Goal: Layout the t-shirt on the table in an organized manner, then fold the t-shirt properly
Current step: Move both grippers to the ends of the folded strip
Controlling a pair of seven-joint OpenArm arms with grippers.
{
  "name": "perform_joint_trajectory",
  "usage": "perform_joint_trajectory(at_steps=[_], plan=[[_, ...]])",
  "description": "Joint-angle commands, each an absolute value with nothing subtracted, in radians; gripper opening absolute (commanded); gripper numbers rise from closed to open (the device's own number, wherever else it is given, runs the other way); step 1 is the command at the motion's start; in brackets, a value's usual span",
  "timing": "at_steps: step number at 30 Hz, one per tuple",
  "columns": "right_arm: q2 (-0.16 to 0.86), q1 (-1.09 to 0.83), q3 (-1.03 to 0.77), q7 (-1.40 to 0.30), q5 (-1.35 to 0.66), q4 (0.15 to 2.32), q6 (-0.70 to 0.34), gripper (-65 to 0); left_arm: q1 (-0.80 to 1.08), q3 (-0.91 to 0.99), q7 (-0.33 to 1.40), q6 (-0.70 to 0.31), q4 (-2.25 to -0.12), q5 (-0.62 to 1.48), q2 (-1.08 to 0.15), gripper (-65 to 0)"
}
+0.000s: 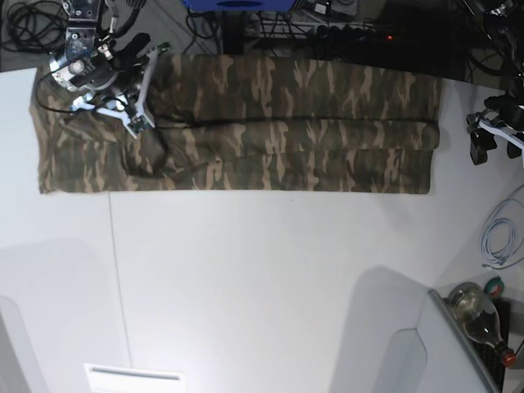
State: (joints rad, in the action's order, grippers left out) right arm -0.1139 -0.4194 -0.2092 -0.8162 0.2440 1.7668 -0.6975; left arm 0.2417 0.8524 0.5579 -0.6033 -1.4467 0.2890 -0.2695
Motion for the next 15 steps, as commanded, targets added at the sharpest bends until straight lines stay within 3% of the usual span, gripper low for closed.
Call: perform_joint_trajectory(at_steps=[1,5,7,9,12,15], plan=[[-0.113,-0.404,-0.214,-0.805,0.243,1.762,-0.698,-64.2,0.243,0.857,0.536,-0.604,-1.461,0.300,-0.294,-15.0],[-0.113,-0.409,-0.217,-0.805,0.243,1.748,-0.698,-63.6,0.254,0.806,0.536,-0.604,-1.443,0.300,-0.314,-15.0],[-0.113,-0.424,-0.217,-0.805,0.243,1.790,-0.698,-58.8,0.254,0.805,0.536,-0.604,-1.420,0.300,-0.318,-15.0],[-0.113,-0.447,-0.214,-0.808,0.243,1.857,-0.698,-48.8,0.254,0.809,0.536,-0.605,-1.400,0.300,-0.318,-15.5],[-0.113,-0.478,-0.213,-0.808,0.243,1.954,-0.698,-36.0,0.259,0.809,0.536,-0.607,-1.394,0.300,-0.320,-27.5],[-0.111,-0.481,-0.231,-0.802,0.194,1.983,-0.698,-33.9,0.277,0.800,0.536,-0.608,-1.400,0.302,-0.318,-47.9]])
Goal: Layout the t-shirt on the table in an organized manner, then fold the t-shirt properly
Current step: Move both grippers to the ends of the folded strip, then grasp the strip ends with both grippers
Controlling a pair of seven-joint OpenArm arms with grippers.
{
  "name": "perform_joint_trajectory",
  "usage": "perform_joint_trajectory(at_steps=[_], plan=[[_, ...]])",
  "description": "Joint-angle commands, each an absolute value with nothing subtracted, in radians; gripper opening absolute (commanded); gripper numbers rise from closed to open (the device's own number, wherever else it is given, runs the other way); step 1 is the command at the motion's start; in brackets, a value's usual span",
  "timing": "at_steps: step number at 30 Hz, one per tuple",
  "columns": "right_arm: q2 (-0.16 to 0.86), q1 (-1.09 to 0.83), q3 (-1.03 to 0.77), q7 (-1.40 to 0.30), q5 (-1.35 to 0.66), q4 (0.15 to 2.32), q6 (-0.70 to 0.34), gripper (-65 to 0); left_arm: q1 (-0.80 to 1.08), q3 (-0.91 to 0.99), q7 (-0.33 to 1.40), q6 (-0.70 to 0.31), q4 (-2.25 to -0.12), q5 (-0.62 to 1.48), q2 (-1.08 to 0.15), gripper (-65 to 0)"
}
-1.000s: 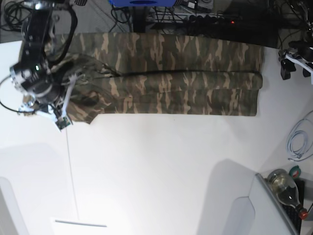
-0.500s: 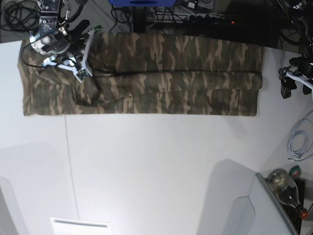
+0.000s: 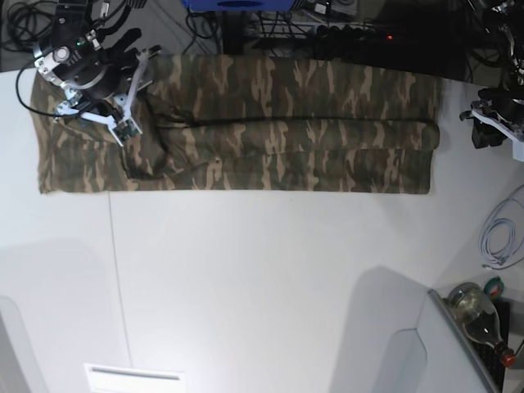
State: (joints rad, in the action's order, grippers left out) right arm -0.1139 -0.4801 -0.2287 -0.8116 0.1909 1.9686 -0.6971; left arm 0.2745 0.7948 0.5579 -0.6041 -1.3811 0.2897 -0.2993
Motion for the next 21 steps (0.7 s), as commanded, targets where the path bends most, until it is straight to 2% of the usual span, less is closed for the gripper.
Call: perform_joint_trajectory(at_steps=[1,3,5,8,12,14,16,17,21], plan=[[-0.108,-0.476,-0.262,-0.802,0.154,1.982,-0.698,-34.5,0.277,0.797,0.536,-0.608,-1.397,0.305,-0.317,-54.5],[-0.108,-0.463,-0.314,-0.802,0.076,1.982,-0.698,-34.5,0.280,0.760,0.536,-0.610,-1.388,0.305,-0.318,-65.0],[-0.105,-0.461,-0.355,-0.802,0.015,1.982,-0.698,-34.5,0.280,0.728,0.536,-0.613,-1.374,0.311,-0.320,-65.0],[-0.104,-0.461,-0.371,-0.777,-0.008,1.982,-0.698,-34.5,0.257,0.711,0.535,-0.698,-1.314,0.311,-0.328,-65.0],[-0.104,-0.467,-0.372,-0.730,-0.008,1.980,-0.698,-34.2,0.206,0.711,0.535,-0.698,-1.247,0.309,-0.332,-65.0],[-0.104,-0.469,-0.372,-0.728,-0.005,1.980,-0.698,-34.2,0.202,0.711,0.535,-0.698,-1.234,0.311,-0.332,-45.7],[-0.104,-0.469,-0.372,-0.728,0.015,1.980,-0.698,-34.2,0.202,0.708,0.535,-0.698,-1.234,0.311,-0.332,-29.8],[-0.104,-0.469,-0.369,-0.728,0.025,1.980,-0.698,-34.2,0.200,0.705,0.535,-0.698,-1.233,0.311,-0.332,-25.8],[-0.105,-0.466,-0.364,-0.728,0.047,1.980,-0.698,-34.2,0.143,0.662,0.533,-0.698,-1.161,0.311,-0.332,-24.0]])
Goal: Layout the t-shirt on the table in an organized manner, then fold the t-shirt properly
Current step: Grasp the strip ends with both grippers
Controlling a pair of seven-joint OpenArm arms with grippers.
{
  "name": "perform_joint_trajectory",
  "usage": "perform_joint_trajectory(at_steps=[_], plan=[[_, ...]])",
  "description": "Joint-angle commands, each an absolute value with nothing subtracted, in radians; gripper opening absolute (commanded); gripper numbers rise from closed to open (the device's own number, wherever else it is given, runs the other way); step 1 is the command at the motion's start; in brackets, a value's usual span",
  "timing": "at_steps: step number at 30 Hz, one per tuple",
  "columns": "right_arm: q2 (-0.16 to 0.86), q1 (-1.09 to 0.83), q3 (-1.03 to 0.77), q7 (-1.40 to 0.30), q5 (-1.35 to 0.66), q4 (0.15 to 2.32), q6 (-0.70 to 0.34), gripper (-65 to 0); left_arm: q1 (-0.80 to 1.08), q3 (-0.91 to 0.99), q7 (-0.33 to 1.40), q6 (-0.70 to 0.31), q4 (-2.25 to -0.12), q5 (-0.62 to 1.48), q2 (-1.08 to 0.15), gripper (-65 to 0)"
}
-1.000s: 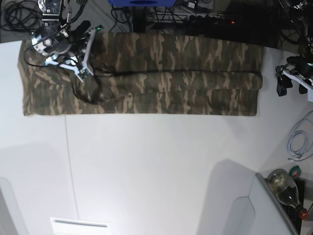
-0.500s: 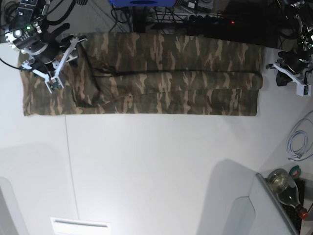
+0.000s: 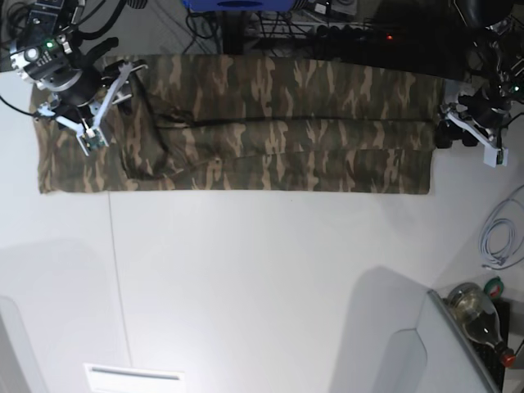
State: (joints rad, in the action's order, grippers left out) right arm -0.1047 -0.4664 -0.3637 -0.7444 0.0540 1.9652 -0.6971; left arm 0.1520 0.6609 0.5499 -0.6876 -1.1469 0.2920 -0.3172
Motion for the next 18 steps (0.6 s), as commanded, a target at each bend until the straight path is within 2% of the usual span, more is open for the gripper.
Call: perform_joint_trajectory(at_steps=[1,12,18], plan=[[-0.105,-0.466,-0.364,-0.728,0.047,1.980,-0.698,-34.2,0.131,0.651,0.533,-0.698,-1.130,0.311,-0.332,-24.0],[-0.105,-0.467,-0.364,-0.730,0.047,1.980,-0.698,-34.2,0.124,0.518,0.401,-0.698,-0.978,0.312,-0.328,-24.4],[-0.105,-0.467,-0.364,-0.730,0.047,1.972,-0.698,-34.2,0.185,0.564,0.409,-0.698,-1.067,0.363,-0.331,-24.5]])
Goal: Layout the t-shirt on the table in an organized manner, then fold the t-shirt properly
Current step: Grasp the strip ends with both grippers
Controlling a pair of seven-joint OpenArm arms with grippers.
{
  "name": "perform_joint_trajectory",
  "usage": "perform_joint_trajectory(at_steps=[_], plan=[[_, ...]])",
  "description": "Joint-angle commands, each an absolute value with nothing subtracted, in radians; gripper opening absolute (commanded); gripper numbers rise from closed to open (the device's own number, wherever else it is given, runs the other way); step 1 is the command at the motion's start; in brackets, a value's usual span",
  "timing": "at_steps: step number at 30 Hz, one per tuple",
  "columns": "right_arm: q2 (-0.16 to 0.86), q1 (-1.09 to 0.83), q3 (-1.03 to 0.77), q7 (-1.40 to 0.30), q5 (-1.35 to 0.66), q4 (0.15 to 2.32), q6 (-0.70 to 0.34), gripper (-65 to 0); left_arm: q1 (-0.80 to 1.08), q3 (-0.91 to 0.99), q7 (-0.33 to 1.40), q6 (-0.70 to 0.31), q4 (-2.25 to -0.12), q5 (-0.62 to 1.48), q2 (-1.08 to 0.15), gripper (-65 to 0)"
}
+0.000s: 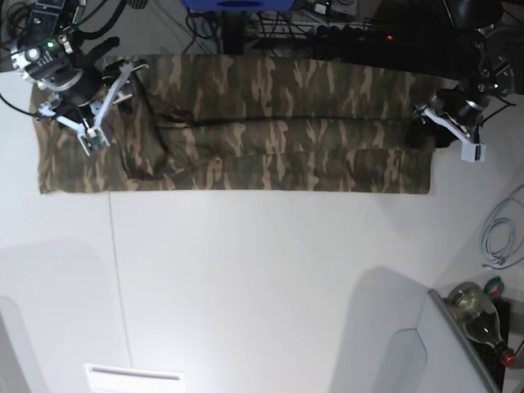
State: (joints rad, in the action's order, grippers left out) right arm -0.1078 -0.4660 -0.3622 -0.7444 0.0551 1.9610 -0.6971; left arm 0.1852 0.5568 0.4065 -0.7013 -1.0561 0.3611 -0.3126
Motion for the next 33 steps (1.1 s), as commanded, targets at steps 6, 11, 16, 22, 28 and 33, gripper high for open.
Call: perform_joint_trajectory(at_steps=[6,11,16,22,28,33], plan=[[-0.107,-0.464,-0.363,-0.728,0.042,1.952,-0.698,-34.2,0.206,0.599,0.487,-0.698,-1.136,0.404,-0.349,-23.9],[-0.107,-0.464,-0.363,-0.728,0.042,1.952,-0.698,-34.2,0.203,0.599,0.487,-0.698,-1.135,0.404,-0.334,-23.9],[-0.105,-0.466,-0.363,-0.728,0.042,1.952,-0.698,-34.2,0.202,0.599,0.487,-0.698,-1.116,0.404,-0.326,-23.9],[-0.105,-0.466,-0.363,-0.727,0.042,1.952,-0.698,-34.2,0.160,0.598,0.486,-0.698,-0.989,0.404,-0.328,-24.7],[-0.107,-0.466,-0.363,-0.727,0.041,1.952,-0.698,-34.2,0.160,0.490,0.486,-0.698,-0.970,0.403,-0.331,-26.3],[-0.107,-0.466,-0.363,-0.727,0.041,1.952,-0.698,-34.2,0.153,0.475,0.486,-0.698,-0.970,0.404,-0.332,-59.7]])
